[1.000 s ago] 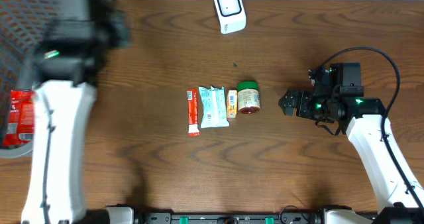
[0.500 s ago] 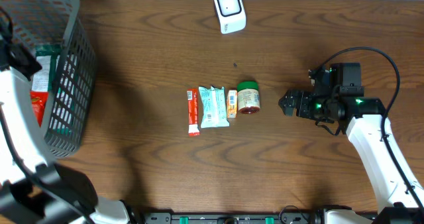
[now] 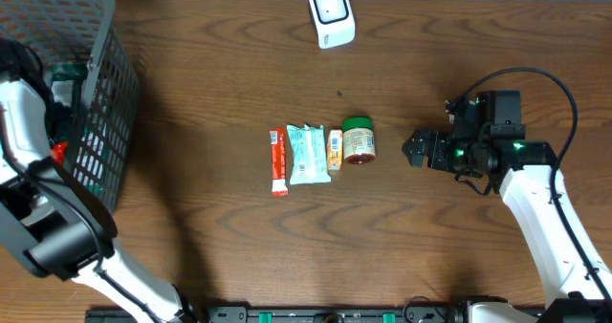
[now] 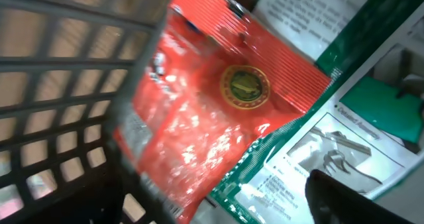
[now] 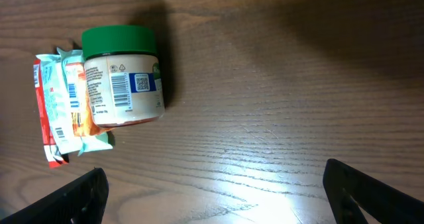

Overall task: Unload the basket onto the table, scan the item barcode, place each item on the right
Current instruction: 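Move the left gripper back over the basket, then grasp the second red snack packet in the basket with the left gripper, then carry the red packet left of the first red packet and lower it, then press the red packet against the row with the left gripper and release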

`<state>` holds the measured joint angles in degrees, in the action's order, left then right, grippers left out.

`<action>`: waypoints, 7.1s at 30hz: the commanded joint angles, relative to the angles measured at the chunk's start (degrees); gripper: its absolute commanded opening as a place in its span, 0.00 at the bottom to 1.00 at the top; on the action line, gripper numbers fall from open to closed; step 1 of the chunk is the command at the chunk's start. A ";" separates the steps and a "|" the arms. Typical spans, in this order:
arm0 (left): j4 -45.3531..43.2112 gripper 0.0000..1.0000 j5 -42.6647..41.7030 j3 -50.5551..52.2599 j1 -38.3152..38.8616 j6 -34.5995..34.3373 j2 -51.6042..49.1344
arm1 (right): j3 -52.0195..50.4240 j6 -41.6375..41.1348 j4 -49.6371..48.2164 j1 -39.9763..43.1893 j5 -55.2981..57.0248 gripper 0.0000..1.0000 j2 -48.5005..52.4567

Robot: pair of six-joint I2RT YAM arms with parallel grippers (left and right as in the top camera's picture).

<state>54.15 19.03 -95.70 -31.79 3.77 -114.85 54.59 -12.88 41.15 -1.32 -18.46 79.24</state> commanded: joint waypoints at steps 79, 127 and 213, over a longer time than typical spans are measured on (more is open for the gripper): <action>0.48 0.07 -2.91 -2.16 29.92 -19.63 46.75 | 0.79 -0.37 0.02 -0.66 -0.46 0.99 -0.04; -3.26 0.65 -14.45 13.27 51.89 -25.86 9.44 | 0.79 -0.37 0.02 -0.63 -0.44 0.99 -0.04; -11.41 0.20 -24.15 31.47 48.52 -21.59 12.39 | 0.79 -0.37 0.04 -0.61 -0.44 0.99 -0.04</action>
<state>42.85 -5.26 -66.52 16.88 -18.15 -100.82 54.59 -12.88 41.15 -1.32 -18.46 79.24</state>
